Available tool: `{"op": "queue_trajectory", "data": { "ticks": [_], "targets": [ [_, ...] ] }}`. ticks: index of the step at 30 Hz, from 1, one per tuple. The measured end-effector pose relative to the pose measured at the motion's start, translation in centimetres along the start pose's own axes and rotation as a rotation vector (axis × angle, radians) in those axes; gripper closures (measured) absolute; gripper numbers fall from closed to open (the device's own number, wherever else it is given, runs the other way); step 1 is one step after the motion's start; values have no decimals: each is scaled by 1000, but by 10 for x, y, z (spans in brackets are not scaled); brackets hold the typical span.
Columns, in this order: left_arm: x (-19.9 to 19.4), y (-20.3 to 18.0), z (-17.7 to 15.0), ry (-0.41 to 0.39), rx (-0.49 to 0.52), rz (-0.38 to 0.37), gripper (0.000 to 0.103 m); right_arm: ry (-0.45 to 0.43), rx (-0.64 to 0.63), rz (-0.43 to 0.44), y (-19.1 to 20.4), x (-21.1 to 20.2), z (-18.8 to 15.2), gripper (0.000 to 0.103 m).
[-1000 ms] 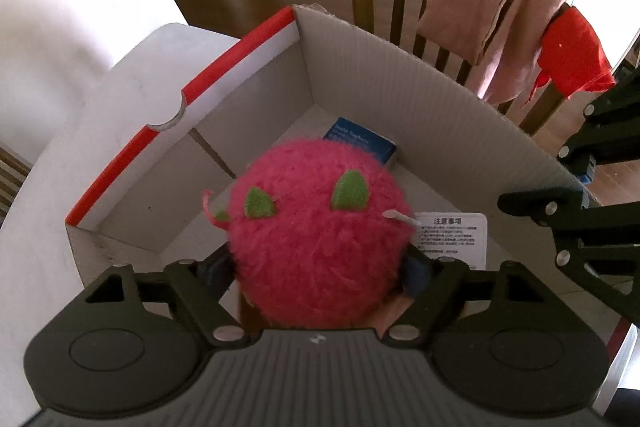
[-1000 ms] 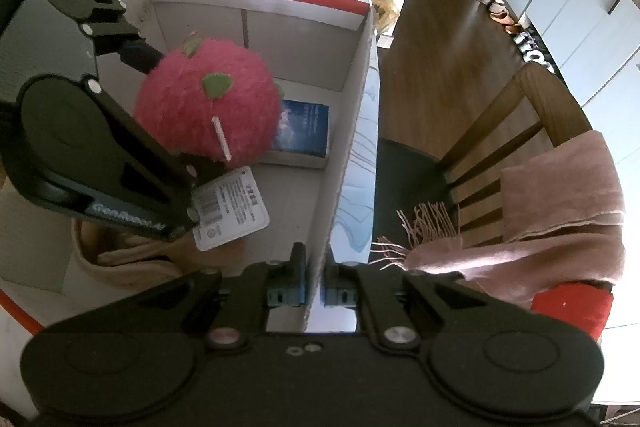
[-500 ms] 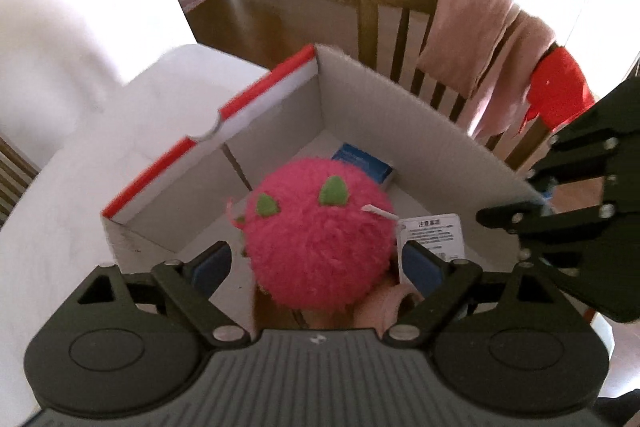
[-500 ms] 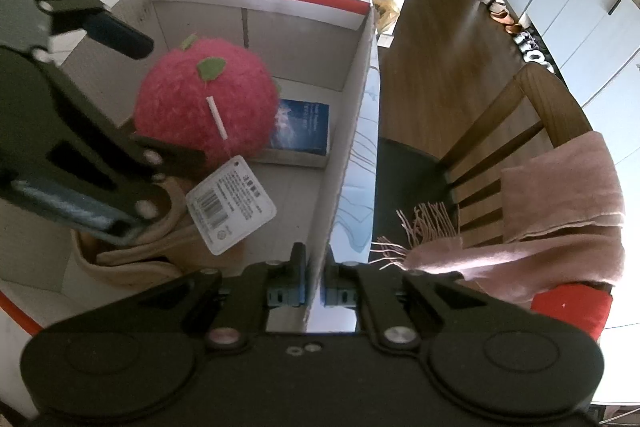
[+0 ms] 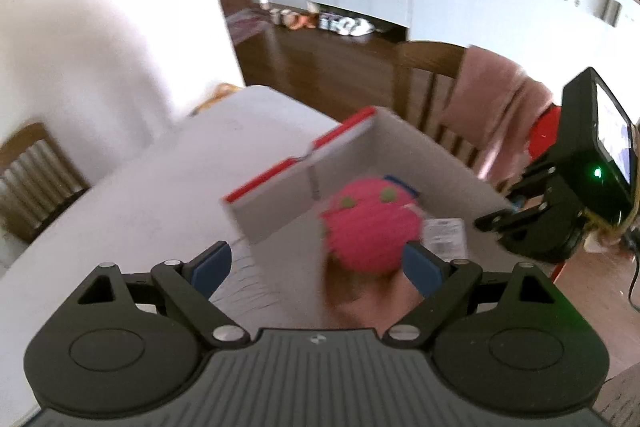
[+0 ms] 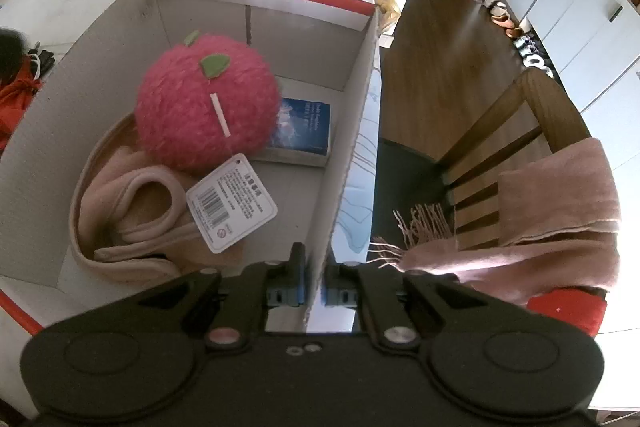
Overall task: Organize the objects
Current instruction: 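Move the left tool back over the pile and grasp the brown bead bracelet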
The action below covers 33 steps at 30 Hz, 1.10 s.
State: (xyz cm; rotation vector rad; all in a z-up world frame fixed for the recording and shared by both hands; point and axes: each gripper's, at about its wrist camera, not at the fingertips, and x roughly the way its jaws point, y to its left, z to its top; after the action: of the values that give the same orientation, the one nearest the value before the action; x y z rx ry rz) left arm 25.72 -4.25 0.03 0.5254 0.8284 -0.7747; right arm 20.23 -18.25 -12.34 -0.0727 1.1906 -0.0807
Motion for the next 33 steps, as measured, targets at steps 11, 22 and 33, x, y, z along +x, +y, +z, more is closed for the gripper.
{"op": "queue_trajectory", "data": {
  "ticks": [11, 22, 33],
  "targets": [
    [-50, 79, -58, -13, -195, 127, 11, 1, -16, -7, 3, -1, -1, 97],
    [-42, 123, -133, 86, -340, 225, 11, 6, -15, -14, 4, -2, 0, 97],
    [3, 150, -202, 185, -487, 276, 11, 13, -22, -28, 6, -1, 2, 96]
  ]
}}
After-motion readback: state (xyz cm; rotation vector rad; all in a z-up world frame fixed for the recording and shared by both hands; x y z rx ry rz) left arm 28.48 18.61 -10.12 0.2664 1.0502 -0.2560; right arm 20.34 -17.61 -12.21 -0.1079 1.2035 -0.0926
